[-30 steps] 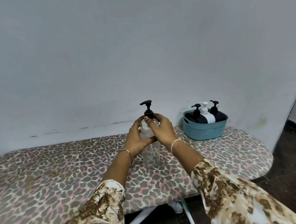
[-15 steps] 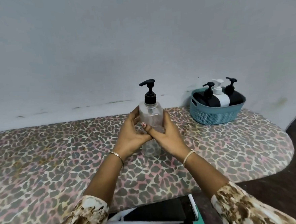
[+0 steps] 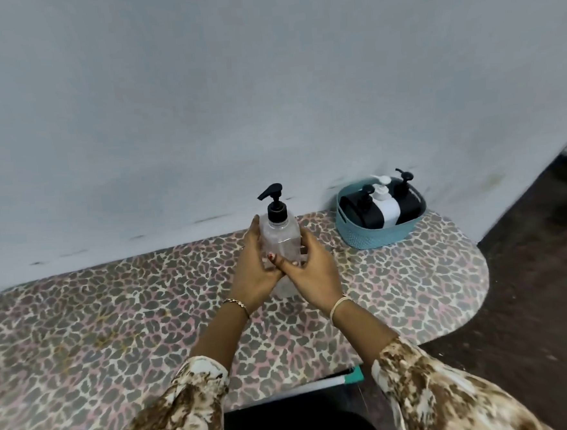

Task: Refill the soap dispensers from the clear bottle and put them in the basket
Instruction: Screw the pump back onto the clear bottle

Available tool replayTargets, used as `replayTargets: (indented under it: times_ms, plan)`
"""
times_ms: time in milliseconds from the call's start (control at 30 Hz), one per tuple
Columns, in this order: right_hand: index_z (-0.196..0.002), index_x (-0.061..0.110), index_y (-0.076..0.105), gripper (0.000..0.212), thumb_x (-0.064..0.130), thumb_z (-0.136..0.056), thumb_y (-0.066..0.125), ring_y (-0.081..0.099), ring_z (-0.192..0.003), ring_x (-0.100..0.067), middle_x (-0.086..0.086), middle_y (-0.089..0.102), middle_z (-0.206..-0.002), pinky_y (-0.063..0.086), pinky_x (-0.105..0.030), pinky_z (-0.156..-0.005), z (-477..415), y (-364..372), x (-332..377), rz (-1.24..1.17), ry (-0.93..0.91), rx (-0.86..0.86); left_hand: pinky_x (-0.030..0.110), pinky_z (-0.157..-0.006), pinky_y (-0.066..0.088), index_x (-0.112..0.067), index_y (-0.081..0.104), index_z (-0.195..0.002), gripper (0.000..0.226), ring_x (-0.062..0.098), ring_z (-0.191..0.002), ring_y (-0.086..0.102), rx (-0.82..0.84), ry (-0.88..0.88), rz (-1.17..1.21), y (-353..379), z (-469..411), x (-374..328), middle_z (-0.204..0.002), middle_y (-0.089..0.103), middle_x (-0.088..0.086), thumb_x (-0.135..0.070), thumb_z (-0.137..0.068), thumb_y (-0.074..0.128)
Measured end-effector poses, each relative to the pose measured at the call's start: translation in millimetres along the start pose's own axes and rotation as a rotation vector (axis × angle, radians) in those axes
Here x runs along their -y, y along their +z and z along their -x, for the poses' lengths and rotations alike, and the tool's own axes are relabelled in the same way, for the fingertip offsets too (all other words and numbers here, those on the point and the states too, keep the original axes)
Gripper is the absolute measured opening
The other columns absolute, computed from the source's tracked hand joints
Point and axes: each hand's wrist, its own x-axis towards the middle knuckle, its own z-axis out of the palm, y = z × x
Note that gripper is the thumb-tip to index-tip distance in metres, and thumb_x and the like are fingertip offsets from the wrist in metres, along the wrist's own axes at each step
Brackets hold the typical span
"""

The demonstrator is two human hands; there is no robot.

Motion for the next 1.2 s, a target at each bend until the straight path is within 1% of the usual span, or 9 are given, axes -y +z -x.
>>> replayTargets:
  times_ms: [100,200,300,467,567,700,867,1000,1200]
  plan:
    - [-0.128,0.031,0.049,0.064,0.058,-0.074,0.07,0.062,-0.103,-0.009,0.011,0.064,-0.116,0.054,-0.037,-0.086,-16.9,-19.4,8.8,0.038,0.023,0.004,0.03,-0.099,0.048,-0.035,0.004,-0.151,0.111,0.01,-0.127,0.048,0.039,-0.016,-0.086,7.7,-22.9,-17.0,-0.148,0.041,-0.003,-0.007,-0.074,0.078]
    - [-0.126,0.031,0.05,0.064,0.059,-0.072,0.068,0.06,-0.105,-0.01,0.01,0.062,-0.115,0.053,-0.038,-0.087,-37.0,-35.4,2.5,0.067,0.038,0.003,0.039,-0.102,0.048,-0.027,0.011,-0.152,0.105,0.015,-0.131,0.046,0.08,-0.024,-0.114,19.4,-48.7,-23.3,-0.148,0.04,0.0,-0.005,-0.073,0.077]
    - [-0.13,0.028,0.05,0.064,0.053,-0.074,0.071,0.058,-0.103,-0.01,0.004,0.057,-0.116,0.053,-0.037,-0.088,-54.5,-49.4,-10.6,0.081,0.058,0.022,0.045,-0.099,0.049,-0.029,0.019,-0.149,0.1,0.016,-0.126,0.05,0.099,-0.049,-0.099,34.8,-68.5,-23.9,-0.142,0.045,-0.002,-0.015,-0.068,0.077]
    - [-0.138,0.021,0.046,0.059,0.024,-0.086,0.072,0.055,-0.102,-0.005,0.005,0.053,-0.122,0.049,-0.025,-0.091,-75.5,-67.9,-30.9,0.058,0.076,0.033,0.039,-0.092,0.054,-0.033,0.016,-0.147,0.102,0.018,-0.116,0.057,0.069,-0.057,-0.156,59.8,-98.2,-13.3,-0.136,0.052,0.001,-0.008,-0.072,0.08]
    - [-0.139,0.02,0.044,0.058,0.022,-0.087,0.07,0.056,-0.108,-0.007,0.003,0.054,-0.125,0.05,-0.031,-0.096,-83.5,-67.1,-40.3,0.066,0.077,0.034,0.039,-0.085,0.057,-0.032,0.017,-0.146,0.103,0.018,-0.107,0.06,0.048,-0.058,-0.177,67.3,-109.5,-6.2,-0.128,0.056,0.001,-0.003,-0.069,0.08]
    - [-0.141,0.018,0.043,0.06,0.022,-0.087,0.07,0.055,-0.114,-0.011,0.003,0.055,-0.129,0.048,-0.034,-0.1,-95.4,-66.8,-50.3,0.082,0.103,0.043,0.034,-0.08,0.057,-0.029,0.02,-0.146,0.102,0.011,-0.09,0.057,0.025,-0.085,-0.204,77.9,-122.6,0.3,-0.102,0.053,-0.011,-0.004,-0.068,0.082]
    - [-0.141,0.018,0.042,0.058,0.018,-0.089,0.068,0.056,-0.114,-0.012,0.002,0.056,-0.128,0.049,-0.035,-0.1,-102.7,-68.0,-57.0,0.092,0.112,0.051,0.022,-0.076,0.05,-0.028,0.02,-0.146,0.102,-0.005,-0.08,0.051,0.016,-0.086,-0.218,85.0,-128.8,8.0,-0.099,0.05,-0.016,-0.006,-0.068,0.082]
    - [-0.139,0.018,0.043,0.057,0.018,-0.088,0.068,0.056,-0.116,-0.014,0.001,0.056,-0.129,0.048,-0.036,-0.1,-105.5,-67.6,-62.5,0.12,0.103,0.041,0.025,-0.091,0.048,-0.025,0.02,-0.146,0.101,0.006,-0.104,0.052,0.031,-0.067,-0.192,86.6,-132.1,4.8,-0.117,0.048,-0.014,-0.006,-0.069,0.082]
    - [-0.14,0.02,0.042,0.06,0.015,-0.087,0.068,0.056,-0.117,-0.016,0.001,0.056,-0.13,0.049,-0.039,-0.099,-106.2,-67.2,-66.0,0.17,0.109,0.033,0.031,-0.101,0.047,-0.025,0.02,-0.146,0.104,0.014,-0.12,0.051,0.045,-0.049,-0.206,88.0,-132.7,3.5,-0.136,0.049,-0.003,-0.013,-0.066,0.086]
